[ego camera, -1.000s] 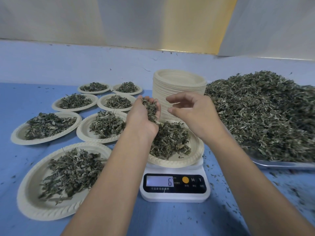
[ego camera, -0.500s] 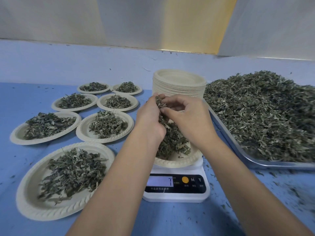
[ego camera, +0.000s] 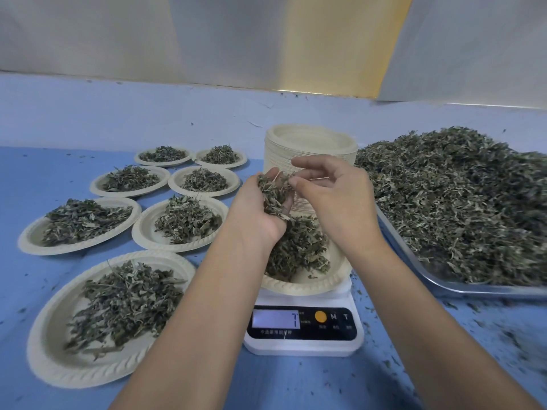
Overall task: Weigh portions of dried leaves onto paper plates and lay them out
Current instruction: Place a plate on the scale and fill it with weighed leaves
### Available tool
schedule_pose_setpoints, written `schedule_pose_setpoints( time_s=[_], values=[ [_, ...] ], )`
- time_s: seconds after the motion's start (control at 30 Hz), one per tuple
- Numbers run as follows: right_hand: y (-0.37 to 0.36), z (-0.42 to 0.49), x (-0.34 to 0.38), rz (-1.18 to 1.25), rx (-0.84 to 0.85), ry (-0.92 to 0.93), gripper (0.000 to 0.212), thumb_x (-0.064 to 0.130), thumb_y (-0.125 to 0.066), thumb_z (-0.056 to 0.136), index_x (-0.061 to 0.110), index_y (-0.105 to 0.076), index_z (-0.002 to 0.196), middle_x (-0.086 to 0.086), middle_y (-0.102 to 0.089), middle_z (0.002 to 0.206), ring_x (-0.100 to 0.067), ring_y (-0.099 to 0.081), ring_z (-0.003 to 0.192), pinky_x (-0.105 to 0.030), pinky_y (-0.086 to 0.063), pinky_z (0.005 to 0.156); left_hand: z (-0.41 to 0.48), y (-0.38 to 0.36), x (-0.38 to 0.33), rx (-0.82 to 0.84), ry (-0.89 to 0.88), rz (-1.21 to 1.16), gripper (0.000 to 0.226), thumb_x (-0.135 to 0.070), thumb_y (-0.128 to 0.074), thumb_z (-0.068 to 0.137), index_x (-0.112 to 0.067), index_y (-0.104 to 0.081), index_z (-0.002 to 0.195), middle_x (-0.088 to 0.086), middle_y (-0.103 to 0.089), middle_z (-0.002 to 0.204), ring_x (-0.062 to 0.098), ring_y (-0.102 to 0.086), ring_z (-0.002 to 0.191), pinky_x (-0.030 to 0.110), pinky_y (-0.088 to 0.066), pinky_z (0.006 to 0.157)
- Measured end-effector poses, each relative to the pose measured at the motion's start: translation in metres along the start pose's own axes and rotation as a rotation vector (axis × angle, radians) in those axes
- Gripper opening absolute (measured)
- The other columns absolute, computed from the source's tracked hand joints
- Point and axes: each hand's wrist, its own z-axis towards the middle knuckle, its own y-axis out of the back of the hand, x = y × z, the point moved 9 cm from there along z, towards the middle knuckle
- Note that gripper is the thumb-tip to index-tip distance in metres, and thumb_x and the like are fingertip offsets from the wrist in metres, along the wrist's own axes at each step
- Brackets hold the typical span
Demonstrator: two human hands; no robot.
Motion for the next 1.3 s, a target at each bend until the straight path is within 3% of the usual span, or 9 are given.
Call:
schedule_pose_setpoints(
  time_s=[0.3, 0.4, 0.5, 0.6, 0.7, 0.77, 1.03, 1.2, 1.3],
  values=[
    [0.017, 0.0, 0.005, -0.009, 0.007, 0.058, 0.017, 0.006, -0.072, 0.079, 0.019, -0.076, 0.087, 0.005, -0.073, 0.083, -0.007, -0.066, 0.067, -0.024, -0.054, 0.067, -0.005, -0.03, 0.021, 0.139, 0.086, -0.033, 0.019, -0.01, -0.034, 0.098, -0.005, -0.053, 0.1, 0.012, -0.056, 0.092, 0.019, -0.058, 0.071, 0.021, -0.05, 0.043],
    [0.045, -0.002, -0.002, 0.008, -0.136, 0.071, 0.016, 0.008, -0.069, 0.084, 0.023, -0.074, 0.088, 0.0, -0.067, 0.093, -0.001, -0.06, 0.055, -0.01, -0.044, 0.056, -0.009, -0.051, 0.038, 0.188, 0.125, -0.109, 0.021, -0.008, -0.033, 0.097, -0.005, -0.054, 0.096, 0.011, -0.057, 0.097, 0.021, -0.058, 0.091, 0.026, -0.053, 0.082],
    [0.071, -0.004, -0.024, 0.178, -0.248, -0.074, 0.021, 0.01, -0.058, 0.091, 0.018, -0.065, 0.109, -0.001, -0.064, 0.09, 0.004, -0.059, 0.058, -0.011, -0.044, 0.055, -0.007, -0.07, 0.062, 0.216, 0.15, -0.144, 0.029, -0.01, -0.035, 0.098, -0.006, -0.051, 0.073, 0.007, -0.058, 0.056, 0.017, -0.058, 0.056, 0.021, -0.052, 0.058],
    [0.079, -0.006, -0.06, 0.493, -0.321, -0.32, 0.026, 0.011, -0.049, 0.094, 0.015, -0.06, 0.118, 0.003, -0.064, 0.083, 0.001, -0.062, 0.068, -0.014, -0.048, 0.061, -0.002, -0.085, 0.096, 0.23, 0.203, -0.152, 0.035, -0.016, -0.034, 0.099, -0.008, -0.052, 0.07, 0.005, -0.053, 0.056, 0.015, -0.051, 0.056, 0.019, -0.048, 0.046],
    [0.077, -0.011, -0.086, 0.67, -0.387, -0.521, 0.029, 0.02, -0.039, 0.097, 0.038, -0.06, 0.089, 0.019, -0.057, 0.094, -0.015, -0.056, 0.109, -0.008, -0.039, 0.088, 0.002, -0.097, 0.131, 0.234, 0.248, -0.216, 0.037, -0.017, -0.036, 0.099, -0.008, -0.053, 0.067, 0.004, -0.055, 0.051, 0.015, -0.054, 0.045, 0.018, -0.049, 0.042],
    [0.093, -0.016, -0.09, 0.711, -0.442, -0.541, 0.033, 0.019, -0.04, 0.093, 0.027, -0.059, 0.068, 0.008, -0.058, 0.086, -0.02, -0.056, 0.096, -0.026, -0.044, 0.092, 0.006, -0.103, 0.151, 0.233, 0.261, -0.23, 0.033, -0.017, -0.038, 0.097, -0.01, -0.053, 0.069, 0.003, -0.053, 0.051, 0.015, -0.05, 0.039, 0.017, -0.048, 0.042],
    [0.135, -0.029, -0.122, 1.065, -0.529, -0.758, 0.047, 0.03, -0.033, 0.095, 0.007, -0.058, 0.127, -0.017, -0.061, 0.125, -0.033, -0.061, 0.108, -0.037, -0.047, 0.093, 0.013, -0.113, 0.188, 0.182, 0.158, 0.41, 0.033, -0.05, -0.06, 0.085, -0.019, -0.068, 0.088, -0.004, -0.067, 0.091, 0.014, -0.058, 0.081, 0.031, -0.047, 0.075],
    [0.168, -0.035, -0.129, 0.892, -0.666, -0.79, 0.033, 0.03, -0.036, 0.095, 0.01, -0.061, 0.102, -0.014, -0.061, 0.122, -0.03, -0.059, 0.107, -0.044, -0.042, 0.102, 0.009, -0.123, 0.195, 0.345, 0.089, 0.618, 0.054, -0.058, -0.033, 0.093, -0.021, -0.07, 0.102, -0.008, -0.062, 0.112, 0.007, -0.039, 0.106, 0.039, -0.019, 0.103],
    [0.187, -0.036, -0.126, 0.666, -0.7, -0.714, 0.036, 0.021, -0.037, 0.096, 0.009, -0.063, 0.118, -0.004, -0.061, 0.127, -0.018, -0.051, 0.119, -0.033, -0.029, 0.106, 0.008, -0.124, 0.198, 0.408, 0.036, 0.681, 0.049, -0.056, -0.031, 0.094, -0.026, -0.068, 0.106, -0.01, -0.052, 0.125, -0.002, -0.04, 0.101, 0.033, -0.017, 0.097]
  ],
)
